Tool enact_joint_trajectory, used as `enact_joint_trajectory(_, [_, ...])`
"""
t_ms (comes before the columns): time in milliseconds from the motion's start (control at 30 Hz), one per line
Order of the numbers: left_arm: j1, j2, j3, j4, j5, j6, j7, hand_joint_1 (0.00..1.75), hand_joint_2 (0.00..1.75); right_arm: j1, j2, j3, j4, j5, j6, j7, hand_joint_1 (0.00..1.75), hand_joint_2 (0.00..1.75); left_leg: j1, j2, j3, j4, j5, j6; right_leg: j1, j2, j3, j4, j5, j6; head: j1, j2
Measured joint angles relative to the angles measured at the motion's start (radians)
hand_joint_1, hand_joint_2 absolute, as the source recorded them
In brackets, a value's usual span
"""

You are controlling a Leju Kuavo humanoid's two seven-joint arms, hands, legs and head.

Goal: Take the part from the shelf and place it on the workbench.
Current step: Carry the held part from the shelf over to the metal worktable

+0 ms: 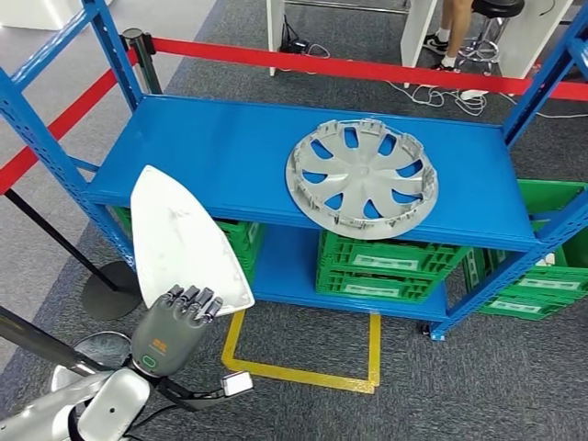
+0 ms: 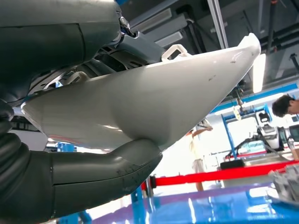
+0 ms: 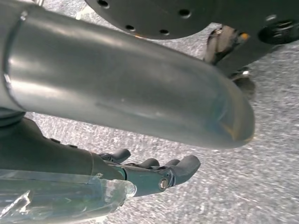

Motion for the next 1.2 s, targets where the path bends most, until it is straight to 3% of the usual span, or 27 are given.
enact_joint_trajectory(67, [0.010, -0.002, 0.013, 0.000, 0.000, 0.000, -0.009, 1.75, 1.75, -0.004, 0.000, 0.000, 0.000, -0.002, -0.001, 0.000, 0.00, 0.00, -0.002, -0.001, -0.018, 0.002, 0.020, -0.008, 0.003, 0.000, 0.109, -0.151, 0.001, -0.008, -0.001, 0.000])
enact_joint_trajectory(133, [0.015, -0.003, 0.024, 0.000, 0.000, 0.002, -0.015, 1.75, 1.75, -0.008, 0.000, 0.000, 0.000, -0.002, -0.001, 0.000, 0.00, 0.00, -0.002, -0.001, -0.026, 0.000, 0.042, -0.018, 0.007, 0.002, 0.154, -0.237, -0.020, -0.014, -0.002, 0.000])
enact_joint_trajectory(200, [0.020, -0.005, 0.032, 0.000, 0.000, 0.004, -0.019, 1.75, 1.75, -0.006, 0.001, 0.000, 0.000, -0.002, -0.001, 0.000, 0.00, 0.00, 0.000, -0.002, -0.033, -0.002, 0.052, -0.030, 0.007, 0.000, 0.137, -0.243, -0.008, -0.026, -0.001, 0.000])
enact_joint_trajectory(233, [0.025, -0.006, 0.034, 0.000, 0.000, 0.005, -0.021, 1.75, 1.75, -0.005, 0.001, 0.000, 0.001, -0.002, -0.001, 0.000, 0.00, 0.00, 0.001, -0.003, -0.039, 0.009, 0.029, -0.036, 0.005, -0.001, 0.129, -0.242, 0.003, -0.035, -0.002, 0.000])
enact_joint_trajectory(267, [0.029, -0.006, 0.037, 0.000, 0.000, 0.005, -0.022, 1.75, 1.75, -0.005, 0.002, 0.000, 0.001, -0.002, -0.001, 0.000, 0.00, 0.00, 0.002, -0.004, -0.049, 0.039, -0.014, -0.041, 0.003, -0.003, 0.119, -0.243, 0.016, -0.044, -0.004, 0.000])
enact_joint_trajectory(333, [0.033, -0.008, 0.043, 0.000, 0.000, 0.007, -0.024, 1.75, 1.75, -0.005, 0.002, 0.000, 0.001, -0.002, -0.001, 0.000, 0.00, 0.00, 0.005, -0.004, -0.075, 0.157, -0.128, -0.049, 0.003, -0.005, 0.091, -0.240, 0.043, -0.053, -0.009, 0.000])
enact_joint_trajectory(367, [0.035, -0.009, 0.046, 0.000, 0.000, 0.008, -0.025, 1.75, 1.75, -0.005, 0.002, 0.000, 0.001, -0.002, -0.002, 0.000, 0.00, 0.00, 0.006, -0.004, -0.085, 0.223, -0.164, -0.052, 0.003, -0.005, 0.074, -0.237, 0.056, -0.054, -0.011, 0.000])
enact_joint_trajectory(400, [0.037, -0.010, 0.049, 0.000, 0.000, 0.009, -0.028, 1.75, 1.75, -0.005, 0.002, 0.000, 0.001, -0.002, -0.002, 0.000, 0.00, 0.00, 0.008, -0.004, -0.086, 0.272, -0.172, -0.055, 0.003, -0.006, 0.054, -0.232, 0.067, -0.053, -0.010, 0.000])
enact_joint_trajectory(433, [0.040, -0.010, 0.052, 0.000, 0.000, 0.010, -0.031, 1.75, 1.75, -0.005, 0.002, 0.000, 0.001, -0.003, -0.002, 0.000, 0.00, 0.00, 0.010, -0.004, -0.075, 0.293, -0.156, -0.057, 0.002, -0.006, 0.034, -0.225, 0.077, -0.051, -0.011, 0.000])
enact_joint_trajectory(467, [0.044, -0.011, 0.056, 0.000, 0.000, 0.010, -0.036, 1.75, 1.75, -0.005, 0.002, 0.000, 0.001, -0.003, -0.002, 0.000, 0.00, 0.00, 0.012, -0.004, -0.050, 0.282, -0.127, -0.059, 0.000, -0.007, 0.013, -0.218, 0.086, -0.048, -0.011, 0.000])
enact_joint_trajectory(533, [0.050, -0.013, 0.069, 0.000, 0.000, 0.011, -0.047, 1.75, 1.75, -0.005, 0.002, 0.000, 0.001, -0.004, -0.003, 0.000, 0.00, 0.00, 0.017, -0.004, 0.046, 0.175, -0.094, -0.063, -0.001, -0.006, -0.023, -0.202, 0.104, -0.037, -0.012, 0.000])
enact_joint_trajectory(600, [0.052, -0.014, 0.084, 0.000, 0.000, 0.012, -0.054, 1.75, 1.75, -0.006, 0.002, 0.000, 0.001, -0.004, -0.004, 0.000, 0.00, 0.00, 0.019, -0.006, 0.136, 0.044, -0.121, -0.057, 0.001, -0.006, -0.045, -0.193, 0.125, -0.024, -0.011, 0.000])
enact_joint_trajectory(633, [0.054, -0.015, 0.090, 0.000, 0.000, 0.012, -0.055, 1.75, 1.75, -0.006, 0.002, 0.000, 0.001, -0.004, -0.004, 0.000, 0.00, 0.00, 0.016, -0.007, 0.155, 0.007, -0.133, -0.051, 0.001, -0.006, -0.052, -0.194, 0.136, -0.018, -0.010, 0.000])
enact_joint_trajectory(700, [0.061, -0.015, 0.098, 0.000, 0.000, 0.012, -0.058, 1.75, 1.75, -0.003, 0.002, 0.000, 0.001, -0.004, -0.004, 0.000, 0.00, 0.00, 0.013, -0.005, 0.140, -0.002, -0.125, -0.034, -0.003, -0.005, -0.065, -0.196, 0.151, -0.008, -0.009, 0.000])
enact_joint_trajectory(733, [0.066, -0.015, 0.100, 0.000, 0.000, 0.013, -0.060, 1.75, 1.75, 0.000, 0.002, 0.000, 0.001, -0.005, -0.004, 0.000, 0.00, 0.00, 0.012, -0.004, 0.130, -0.001, -0.115, -0.025, -0.004, -0.005, -0.073, -0.186, 0.131, -0.003, -0.008, 0.000])
enact_joint_trajectory(767, [0.071, -0.016, 0.102, 0.000, 0.000, 0.013, -0.063, 1.75, 1.75, 0.003, 0.002, 0.000, 0.001, -0.005, -0.004, 0.001, 0.00, 0.00, 0.013, -0.002, 0.118, -0.001, -0.104, -0.016, -0.005, -0.005, -0.083, -0.157, 0.092, 0.001, -0.006, 0.000])
enact_joint_trajectory(833, [0.079, -0.017, 0.108, 0.000, 0.000, 0.014, -0.068, 1.75, 1.75, 0.005, 0.003, 0.000, 0.001, -0.005, -0.004, 0.001, 0.00, 0.00, 0.010, -0.001, 0.093, -0.001, -0.081, -0.005, -0.005, -0.005, -0.106, -0.047, -0.017, 0.005, -0.001, 0.000])
enact_joint_trajectory(867, [0.084, -0.019, 0.112, 0.000, 0.000, 0.015, -0.071, 1.75, 1.75, 0.004, 0.003, 0.000, 0.001, -0.005, -0.005, 0.001, 0.00, 0.00, 0.007, 0.000, 0.079, 0.000, -0.069, -0.003, -0.005, -0.005, -0.113, 0.018, -0.053, 0.005, 0.001, 0.000])
enact_joint_trajectory(900, [0.090, -0.020, 0.116, 0.000, 0.000, 0.017, -0.075, 1.75, 1.75, 0.003, 0.003, 0.000, 0.002, -0.005, -0.005, 0.001, 0.00, 0.00, 0.004, 0.000, 0.063, 0.000, -0.057, -0.002, -0.004, -0.005, -0.113, 0.067, -0.062, 0.005, 0.001, 0.000])
enact_joint_trajectory(967, [0.107, -0.024, 0.128, 0.000, 0.000, 0.020, -0.091, 1.75, 1.75, 0.001, 0.003, 0.000, 0.002, -0.006, -0.006, 0.001, 0.00, 0.00, -0.001, 0.000, 0.029, 0.000, -0.033, -0.002, 0.001, -0.005, -0.073, 0.082, -0.011, -0.002, 0.001, 0.000])
enact_joint_trajectory(1000, [0.118, -0.027, 0.136, 0.000, 0.000, 0.023, -0.106, 1.75, 1.75, 0.000, 0.003, 0.000, 0.002, -0.006, -0.007, 0.001, 0.00, 0.00, -0.002, 0.000, 0.014, 0.001, -0.021, -0.003, 0.004, -0.004, -0.031, 0.044, 0.020, -0.009, 0.001, 0.000])
enact_joint_trajectory(1033, [0.131, -0.032, 0.148, 0.000, 0.000, 0.025, -0.127, 1.75, 1.75, -0.001, 0.003, 0.000, 0.002, -0.007, -0.007, 0.001, 0.00, 0.00, -0.004, -0.001, 0.002, 0.001, -0.011, -0.006, 0.008, -0.004, 0.029, -0.024, 0.027, -0.017, 0.001, 0.000])
enact_joint_trajectory(1100, [0.159, -0.043, 0.186, 0.000, 0.000, 0.029, -0.170, 1.75, 1.75, -0.005, 0.003, 0.000, 0.002, -0.007, -0.007, 0.000, 0.00, 0.00, -0.006, -0.001, -0.009, 0.003, 0.009, -0.014, 0.014, -0.003, 0.140, -0.181, -0.010, -0.028, 0.000, 0.000])
enact_joint_trajectory(1133, [0.170, -0.047, 0.207, 0.000, 0.000, 0.031, -0.187, 1.75, 1.75, -0.007, 0.003, 0.000, 0.002, -0.007, -0.008, 0.000, 0.00, 0.00, -0.007, 0.000, -0.010, 0.002, 0.018, -0.019, 0.016, -0.003, 0.172, -0.234, -0.031, -0.032, 0.000, 0.000])
enact_joint_trajectory(1200, [0.186, -0.053, 0.242, 0.000, 0.000, 0.033, -0.203, 1.75, 1.75, -0.006, 0.003, 0.000, 0.002, -0.006, -0.008, 0.000, 0.00, 0.00, -0.005, 0.000, -0.013, 0.001, 0.031, -0.030, 0.017, -0.003, 0.174, -0.258, -0.032, -0.040, -0.001, 0.000])
